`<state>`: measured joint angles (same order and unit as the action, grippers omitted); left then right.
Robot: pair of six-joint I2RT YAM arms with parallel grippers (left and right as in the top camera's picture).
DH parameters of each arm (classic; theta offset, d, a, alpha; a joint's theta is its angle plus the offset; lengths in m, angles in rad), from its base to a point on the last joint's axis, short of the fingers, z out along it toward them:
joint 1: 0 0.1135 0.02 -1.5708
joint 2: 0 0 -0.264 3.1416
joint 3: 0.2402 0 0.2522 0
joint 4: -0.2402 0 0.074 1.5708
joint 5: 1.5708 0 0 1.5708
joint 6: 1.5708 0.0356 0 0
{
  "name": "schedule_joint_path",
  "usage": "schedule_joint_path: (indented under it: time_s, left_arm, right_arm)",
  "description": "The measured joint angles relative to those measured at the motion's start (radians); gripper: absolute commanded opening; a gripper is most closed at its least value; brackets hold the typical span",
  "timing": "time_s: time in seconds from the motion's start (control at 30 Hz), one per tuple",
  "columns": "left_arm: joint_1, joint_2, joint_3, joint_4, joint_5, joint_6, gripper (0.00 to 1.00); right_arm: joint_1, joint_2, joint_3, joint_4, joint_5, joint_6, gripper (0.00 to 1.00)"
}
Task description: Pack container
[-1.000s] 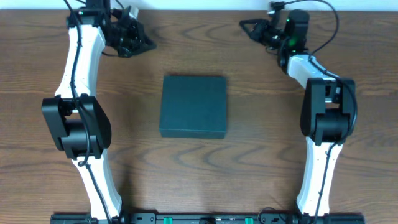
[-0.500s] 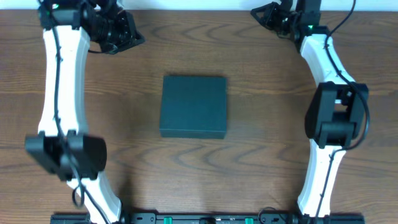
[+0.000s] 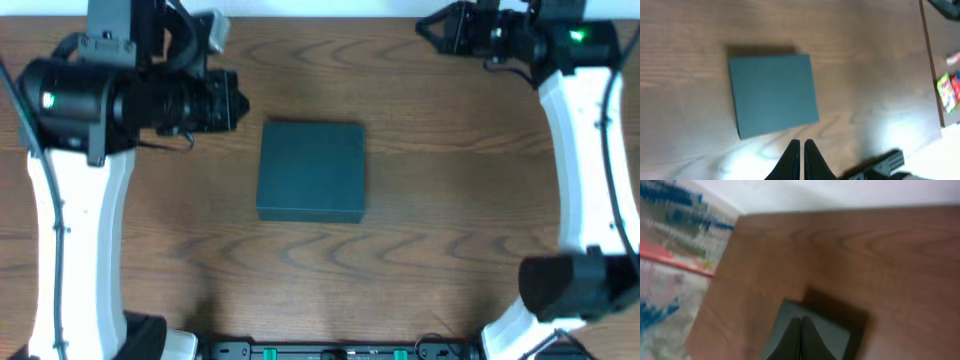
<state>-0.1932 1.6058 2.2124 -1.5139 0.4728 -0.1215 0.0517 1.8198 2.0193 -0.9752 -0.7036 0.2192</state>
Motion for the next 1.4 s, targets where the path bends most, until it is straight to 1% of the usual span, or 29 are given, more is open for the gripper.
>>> schedule_joint_path:
  time_s: [0.1, 0.2, 0.33, 0.47, 0.53, 0.7, 0.73, 0.77, 0.8, 0.83, 0.87, 0.9, 0.93, 0.97, 1.13, 1.4]
  left_arm:
    - [-0.052, -0.045, 0.0, -0.034, -0.006, 0.005, 0.06]
    - [-0.117, -0.106, 0.0, -0.064, -0.023, 0.006, 0.06]
    - [-0.225, -0.2, -0.001, -0.092, -0.086, -0.02, 0.06]
    - [-0.317, -0.306, -0.026, -0.092, -0.161, -0.067, 0.06]
    - [-0.358, -0.373, -0.064, -0.092, -0.199, -0.094, 0.06]
    - [-0.38, -0.54, -0.233, -0.053, -0.245, -0.143, 0.06]
    - [-0.38, -0.577, -0.282, -0.037, -0.249, -0.15, 0.06]
    - [-0.38, -0.615, -0.335, -0.016, -0.252, -0.161, 0.06]
    - [-0.38, -0.643, -0.375, 0.001, -0.254, -0.167, 0.06]
    - [-0.38, -0.673, -0.42, 0.02, -0.257, -0.171, 0.06]
    - [-0.38, -0.7, -0.462, 0.035, -0.26, -0.175, 0.06]
    - [-0.38, -0.723, -0.499, 0.045, -0.263, -0.179, 0.21]
    - [-0.38, -0.747, -0.535, 0.047, -0.267, -0.182, 0.48]
    - [-0.38, -0.759, -0.554, 0.045, -0.267, -0.186, 0.95]
    - [-0.38, -0.774, -0.585, 0.045, -0.267, -0.22, 0.95]
    - [-0.38, -0.774, -0.585, 0.045, -0.267, -0.227, 0.95]
  right_arm:
    - [0.019, -0.077, 0.0, -0.14, 0.051, -0.05, 0.02]
    - [0.036, -0.16, -0.007, -0.221, 0.08, -0.095, 0.02]
    - [0.061, -0.29, -0.08, -0.246, 0.095, -0.13, 0.01]
    - [0.085, -0.468, -0.298, -0.198, 0.101, -0.145, 0.02]
    - [0.09, -0.563, -0.431, -0.148, 0.105, -0.152, 0.02]
    - [0.091, -0.779, -0.71, -0.079, 0.111, -0.156, 0.02]
    - [0.091, -0.823, -0.76, -0.07, 0.111, -0.156, 0.08]
    - [0.091, -0.855, -0.796, -0.064, 0.111, -0.157, 0.24]
    - [0.092, -0.885, -0.829, -0.06, 0.113, -0.156, 0.59]
    - [0.092, -0.906, -0.855, -0.06, 0.117, -0.154, 0.99]
    - [0.092, -0.923, -0.878, -0.06, 0.122, -0.152, 0.99]
    - [0.092, -0.935, -0.897, -0.061, 0.128, -0.15, 0.99]
    - [0.092, -0.943, -0.913, -0.064, 0.134, -0.145, 0.99]
    - [0.092, -0.945, -0.923, -0.066, 0.138, -0.143, 0.99]
    - [0.092, -0.936, -0.951, -0.068, 0.151, -0.135, 0.99]
    - [0.092, -0.935, -0.951, -0.068, 0.155, -0.132, 0.99]
